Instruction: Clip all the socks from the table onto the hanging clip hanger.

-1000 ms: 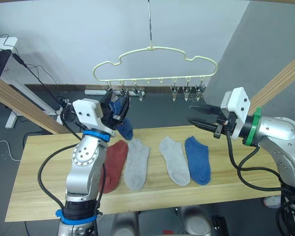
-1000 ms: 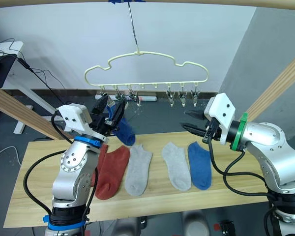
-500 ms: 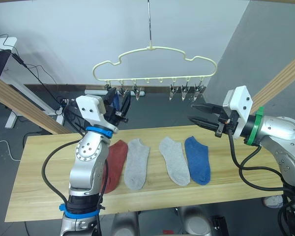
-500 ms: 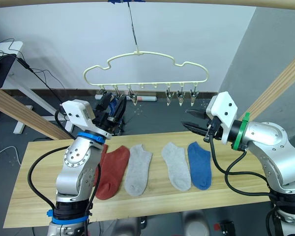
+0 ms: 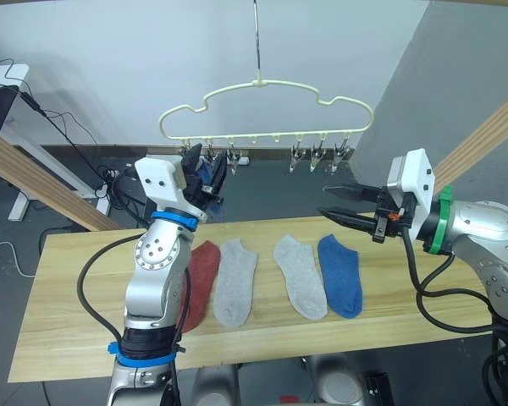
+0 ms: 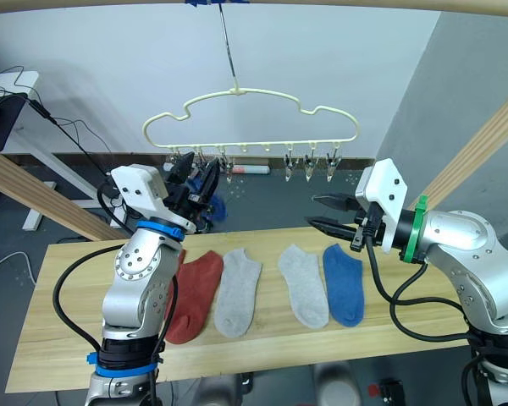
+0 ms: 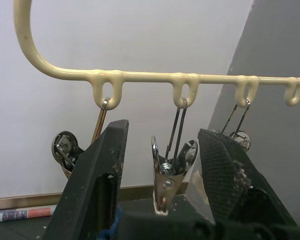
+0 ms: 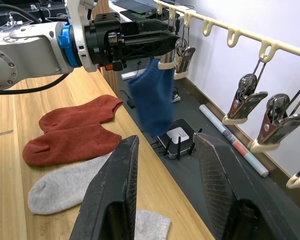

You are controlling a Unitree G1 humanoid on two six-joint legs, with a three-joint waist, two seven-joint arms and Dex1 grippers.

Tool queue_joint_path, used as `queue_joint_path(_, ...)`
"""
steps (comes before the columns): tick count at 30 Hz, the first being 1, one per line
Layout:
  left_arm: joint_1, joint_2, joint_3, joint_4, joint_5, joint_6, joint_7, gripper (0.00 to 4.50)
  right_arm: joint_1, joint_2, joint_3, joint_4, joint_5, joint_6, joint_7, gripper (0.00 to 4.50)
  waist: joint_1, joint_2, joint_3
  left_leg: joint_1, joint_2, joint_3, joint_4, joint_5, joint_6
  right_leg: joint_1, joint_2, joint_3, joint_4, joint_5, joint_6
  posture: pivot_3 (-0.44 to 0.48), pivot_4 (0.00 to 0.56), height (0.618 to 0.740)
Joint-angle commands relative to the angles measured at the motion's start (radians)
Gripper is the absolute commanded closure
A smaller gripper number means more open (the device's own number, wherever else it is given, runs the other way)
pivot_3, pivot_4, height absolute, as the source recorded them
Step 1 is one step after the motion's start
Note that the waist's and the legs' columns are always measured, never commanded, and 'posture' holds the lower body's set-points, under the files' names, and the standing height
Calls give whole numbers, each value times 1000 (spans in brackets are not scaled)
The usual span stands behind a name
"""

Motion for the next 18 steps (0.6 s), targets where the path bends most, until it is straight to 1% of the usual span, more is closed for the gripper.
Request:
queue_joint_path(1, -1, -5, -6, -26, 8, -18, 2, 2248, -9, -15, -27, -40, 20, -8, 2, 2697, 0, 0, 0, 0, 0, 0, 0, 0, 0, 0, 0, 0, 0, 0, 0, -269, 332, 735)
queue_joint_path(3, -3, -4, -4, -24, 6, -19, 0, 2644, -8, -16, -26, -40, 21, -9, 2, 2697, 0, 0, 0, 0, 0, 0, 0, 0, 0, 0, 0, 0, 0, 0, 0, -269, 332, 735)
queue_joint_path(6, -4, -3, -3, -21, 7, -22, -1, 3523, -9, -16, -25, -38, 21, -10, 1, 2697, 0, 0, 0, 0, 0, 0, 0, 0, 0, 0, 0, 0, 0, 0, 0, -268, 332, 735)
queue_joint_path(7, -5, -3, -3, -20, 7, -24, -2, 3734, -8, -16, -25, -39, 21, -9, 0, 2697, 0, 0, 0, 0, 0, 0, 0, 0, 0, 0, 0, 0, 0, 0, 0, -267, 332, 735)
queue_joint_path(18, 11, 4, -1, -34, 0, -23, -14, 3781, 16, -15, -19, -54, 14, -15, -4, 2697, -1, 0, 0, 0, 0, 0, 0, 0, 0, 0, 0, 0, 0, 0, 0, -261, 328, 735)
